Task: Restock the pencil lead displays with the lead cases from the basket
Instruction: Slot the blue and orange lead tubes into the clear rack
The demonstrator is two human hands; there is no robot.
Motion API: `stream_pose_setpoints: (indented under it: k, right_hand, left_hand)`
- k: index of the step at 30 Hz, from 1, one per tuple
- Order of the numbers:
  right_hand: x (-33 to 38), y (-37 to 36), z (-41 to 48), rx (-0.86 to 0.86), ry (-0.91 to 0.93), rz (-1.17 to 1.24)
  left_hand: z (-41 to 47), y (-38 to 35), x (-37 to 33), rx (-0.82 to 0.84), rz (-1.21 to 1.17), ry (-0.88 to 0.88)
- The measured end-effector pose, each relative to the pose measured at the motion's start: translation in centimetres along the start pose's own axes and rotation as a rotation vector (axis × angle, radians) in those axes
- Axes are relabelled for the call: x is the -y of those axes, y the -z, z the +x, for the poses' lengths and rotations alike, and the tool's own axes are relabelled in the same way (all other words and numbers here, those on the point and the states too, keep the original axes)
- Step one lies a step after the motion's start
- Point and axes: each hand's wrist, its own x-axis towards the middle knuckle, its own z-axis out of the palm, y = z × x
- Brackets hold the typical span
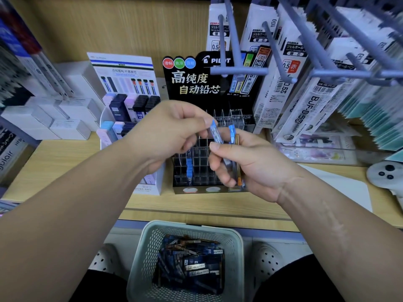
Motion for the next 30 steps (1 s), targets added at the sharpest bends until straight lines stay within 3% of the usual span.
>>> stream_pose_setpoints:
  k: [9, 15, 21, 30]
  right_hand:
    - [0.1, 0.3, 0.4, -0.216, -0.015, 0.086]
    - [-0.4, 1.0, 1.1, -0.422, -0.040, 0.074]
    - [-0.6, 0.6, 1.2, -0.423, -0.044, 0.045]
    - [-0.5, 0.7, 1.1, -0.432, -0.046, 0.036]
  left_hand:
    - [1.0, 1.6, 0.5, -0.181, -0.003, -0.005]
    - [0.9, 2.9, 0.1, -0.268, 0.284, -0.111]
    - [0.8, 2.3, 0.7, -0.208, 0.591, -0.180]
    - [1.2, 1.6, 0.8, -0.238, 0.769, -0.323]
